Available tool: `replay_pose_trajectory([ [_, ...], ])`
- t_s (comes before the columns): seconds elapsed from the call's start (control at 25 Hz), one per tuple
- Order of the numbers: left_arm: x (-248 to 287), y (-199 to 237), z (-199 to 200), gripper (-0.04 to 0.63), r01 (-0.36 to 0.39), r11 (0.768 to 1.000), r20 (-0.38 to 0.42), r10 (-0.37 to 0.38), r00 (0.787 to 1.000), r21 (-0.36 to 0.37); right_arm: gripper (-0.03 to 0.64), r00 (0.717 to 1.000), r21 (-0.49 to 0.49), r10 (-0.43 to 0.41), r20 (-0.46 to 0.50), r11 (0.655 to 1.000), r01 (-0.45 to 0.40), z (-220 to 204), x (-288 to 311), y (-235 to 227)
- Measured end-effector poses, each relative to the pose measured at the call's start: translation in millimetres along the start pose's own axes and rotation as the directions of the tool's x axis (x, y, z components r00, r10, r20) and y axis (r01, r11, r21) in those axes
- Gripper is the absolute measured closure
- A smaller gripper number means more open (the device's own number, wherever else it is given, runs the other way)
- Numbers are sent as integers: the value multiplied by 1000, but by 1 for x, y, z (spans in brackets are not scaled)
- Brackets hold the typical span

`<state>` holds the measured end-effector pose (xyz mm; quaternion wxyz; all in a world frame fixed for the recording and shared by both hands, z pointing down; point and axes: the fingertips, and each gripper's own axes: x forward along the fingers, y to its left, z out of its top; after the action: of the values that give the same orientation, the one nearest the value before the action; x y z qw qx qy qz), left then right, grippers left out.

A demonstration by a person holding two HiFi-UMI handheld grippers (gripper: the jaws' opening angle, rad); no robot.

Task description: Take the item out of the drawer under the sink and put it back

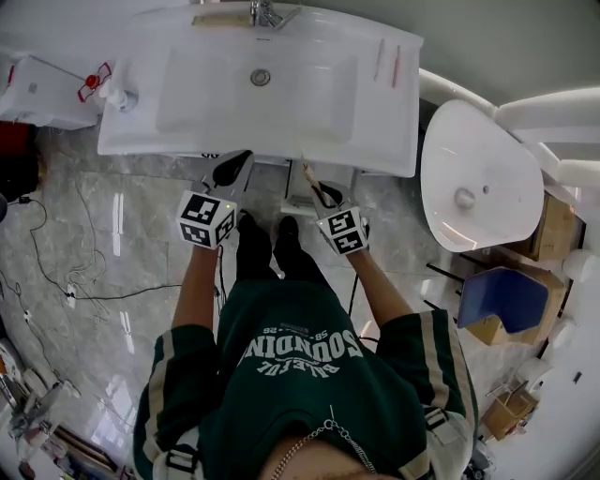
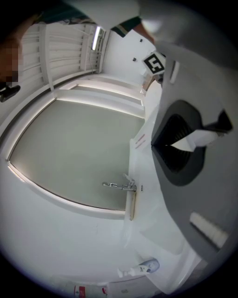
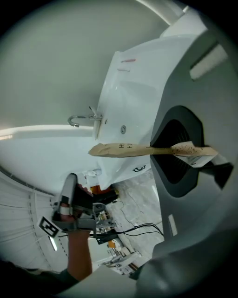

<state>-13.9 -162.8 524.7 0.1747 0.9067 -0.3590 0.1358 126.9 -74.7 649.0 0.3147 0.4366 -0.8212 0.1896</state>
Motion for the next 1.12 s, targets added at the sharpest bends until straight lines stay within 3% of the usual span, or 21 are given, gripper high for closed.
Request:
replay_pose_trajectory([
  [0.24,5,2,-15,546,-45,999,6,45,999,-31,572,978,-44,71,-197,996,-82,-81,46,2],
  [0.52,-10,13,-38,546,-117,990,22,119,993,-75,572,924,-107,67,-377,988,-115,-148,90,-12],
  [0.8,-30,29,-84,546,-200,970,-9,201,980,-140,572,875,-97,50,-482,989,-110,-192,121,-29],
  [1.12,-31,31,-134,546,-219,963,-53,213,976,-160,572,829,-110,-11,-559,992,-61,-230,156,-45],
])
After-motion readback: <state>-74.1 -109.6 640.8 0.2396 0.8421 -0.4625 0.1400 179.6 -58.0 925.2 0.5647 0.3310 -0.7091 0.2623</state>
